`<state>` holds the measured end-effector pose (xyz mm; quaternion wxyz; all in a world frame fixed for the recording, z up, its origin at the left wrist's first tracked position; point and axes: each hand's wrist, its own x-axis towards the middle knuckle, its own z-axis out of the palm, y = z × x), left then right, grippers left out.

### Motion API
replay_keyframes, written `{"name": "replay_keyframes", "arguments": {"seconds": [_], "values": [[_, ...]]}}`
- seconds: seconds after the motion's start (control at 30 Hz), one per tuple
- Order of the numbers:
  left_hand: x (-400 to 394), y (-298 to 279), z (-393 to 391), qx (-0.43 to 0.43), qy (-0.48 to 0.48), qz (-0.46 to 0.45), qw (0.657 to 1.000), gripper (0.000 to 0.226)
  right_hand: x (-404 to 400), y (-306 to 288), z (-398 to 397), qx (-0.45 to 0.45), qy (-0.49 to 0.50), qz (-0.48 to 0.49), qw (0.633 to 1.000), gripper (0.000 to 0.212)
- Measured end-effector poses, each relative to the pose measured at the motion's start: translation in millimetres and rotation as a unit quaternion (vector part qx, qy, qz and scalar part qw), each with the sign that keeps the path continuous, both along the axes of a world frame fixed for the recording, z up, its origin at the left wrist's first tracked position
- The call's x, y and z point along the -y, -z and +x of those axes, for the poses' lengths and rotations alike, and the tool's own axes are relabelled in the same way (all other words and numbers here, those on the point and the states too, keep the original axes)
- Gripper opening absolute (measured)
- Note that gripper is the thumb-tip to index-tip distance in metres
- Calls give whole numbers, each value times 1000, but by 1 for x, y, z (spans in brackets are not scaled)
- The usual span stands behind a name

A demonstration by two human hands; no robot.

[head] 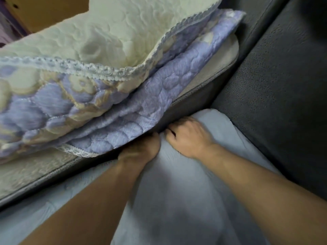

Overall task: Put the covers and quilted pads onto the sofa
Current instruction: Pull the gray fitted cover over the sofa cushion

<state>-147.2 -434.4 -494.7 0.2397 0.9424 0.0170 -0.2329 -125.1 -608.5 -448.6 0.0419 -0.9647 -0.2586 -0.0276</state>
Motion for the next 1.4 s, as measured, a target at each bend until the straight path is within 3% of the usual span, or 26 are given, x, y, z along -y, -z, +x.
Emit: {"name": "replay_keyframes", "arguments": {"seconds": [0.03, 0.07, 0.13, 0.2, 0.3, 0.37, 0.47, 0.53, 0.6, 0.7, 0.83, 0.97, 1.03, 1.13, 1.23, 1.3, 1.4], "values": [[0, -6, -17, 31, 25, 94, 995, 54, -3, -3, 0, -13, 5, -13, 1000, 42], [3, -17, -37, 132, 30, 200, 970, 38, -7, -5, 3, -31, 13, -43, 999, 45], [9, -38, -75, 206, 31, 190, 959, 35, -12, -9, 11, -69, -3, -114, 991, 48], [5, -58, -93, 200, 18, 181, 963, 55, -18, -14, 18, -105, -28, -152, 982, 47], [-1, -50, -73, 169, -29, 188, 967, 52, -23, -9, 28, -146, -24, -181, 972, 54], [3, -43, -63, 167, -29, 184, 968, 48, -27, -6, 25, -132, 23, -145, 980, 54], [7, -39, -67, 180, -34, 162, 970, 42, -14, -8, -4, 24, 107, 35, 993, 32], [7, -38, -65, 195, -38, 151, 968, 39, 25, -8, -40, 79, 220, 124, 964, 26], [8, -35, -64, 215, -40, 151, 964, 40, 84, -14, -77, 16, 373, 118, 920, 31], [9, -34, -66, 221, -44, 144, 964, 40, 155, -26, -92, -110, 470, 28, 875, 25], [10, -32, -69, 238, -53, 129, 961, 39, 159, -34, -60, -109, 351, -176, 913, 18], [11, -32, -69, 255, -68, 118, 957, 39, 153, -56, -50, -92, 247, -378, 887, 23], [11, -30, -70, 265, -67, 110, 956, 39, 145, -58, -58, -92, 254, -406, 873, 25], [11, -30, -70, 263, -60, 108, 957, 40, 136, -51, -63, -89, 310, -306, 896, 27], [10, -28, -69, 262, -60, 110, 957, 41, 130, -36, -58, -88, 333, -82, 935, 22], [9, -28, -69, 264, -60, 117, 956, 42, 119, -26, -51, -183, 403, 42, 896, 44], [11, -29, -70, 265, -61, 118, 955, 41, 121, -13, -34, -249, 483, 83, 835, 68]]}}
